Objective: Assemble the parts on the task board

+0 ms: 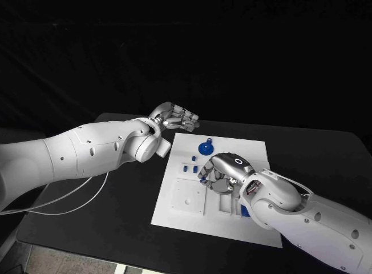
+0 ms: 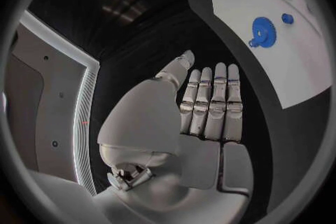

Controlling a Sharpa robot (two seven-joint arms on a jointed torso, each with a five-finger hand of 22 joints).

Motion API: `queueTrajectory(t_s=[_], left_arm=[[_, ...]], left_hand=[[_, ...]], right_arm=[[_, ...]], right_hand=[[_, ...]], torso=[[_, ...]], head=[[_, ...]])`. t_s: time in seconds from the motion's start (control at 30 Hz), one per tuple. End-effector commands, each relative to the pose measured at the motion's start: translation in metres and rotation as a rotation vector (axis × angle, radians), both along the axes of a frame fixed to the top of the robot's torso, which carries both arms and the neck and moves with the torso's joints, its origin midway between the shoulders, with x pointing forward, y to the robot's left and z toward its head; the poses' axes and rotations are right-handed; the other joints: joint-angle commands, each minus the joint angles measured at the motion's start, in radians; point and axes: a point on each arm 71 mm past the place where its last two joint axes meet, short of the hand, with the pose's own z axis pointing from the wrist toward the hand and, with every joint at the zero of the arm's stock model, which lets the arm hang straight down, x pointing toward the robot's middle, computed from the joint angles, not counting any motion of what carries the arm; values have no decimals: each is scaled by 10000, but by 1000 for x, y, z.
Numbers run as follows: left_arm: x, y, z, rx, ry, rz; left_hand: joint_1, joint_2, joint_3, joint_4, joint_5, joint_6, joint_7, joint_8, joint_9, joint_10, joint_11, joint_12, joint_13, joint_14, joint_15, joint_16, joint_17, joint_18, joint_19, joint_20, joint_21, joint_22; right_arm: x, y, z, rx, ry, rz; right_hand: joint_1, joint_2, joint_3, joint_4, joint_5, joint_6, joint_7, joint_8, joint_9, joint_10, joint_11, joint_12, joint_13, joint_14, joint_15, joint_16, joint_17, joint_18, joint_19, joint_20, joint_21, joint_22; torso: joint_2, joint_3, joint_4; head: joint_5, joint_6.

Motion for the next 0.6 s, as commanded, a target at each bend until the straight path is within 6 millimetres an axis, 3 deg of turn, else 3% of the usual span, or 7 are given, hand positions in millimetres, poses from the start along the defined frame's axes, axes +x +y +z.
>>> queueTrajectory(t_s=[0.03,0.6], left_arm=[[0,-4,3,-165,-194,10],[-1,-11,3,-225,-124,-177]], left_hand=[[-26,95,-16,-57,46,13,27,-18,-4,-63,12,-12,-17,-36,-17,-42,-11,-1,68,-14,38,-9],[-25,102,-25,-56,45,7,28,-19,-5,-79,18,-12,-17,-58,-9,-43,-12,0,60,-7,38,-15]], right_arm=[[-4,5,-6,-689,-253,324],[-12,11,-25,-1119,-460,290]], right_hand=[[-31,100,-30,-37,65,-7,42,39,14,304,-254,26,12,30,-72,-46,13,220,50,-3,-53,8],[-74,86,38,-99,65,12,38,40,13,317,-252,18,9,26,-69,-13,5,212,153,-6,-210,244]], torso=[[2,16,-4],[17,26,-3]], head=[[53,-66],[339,-293]])
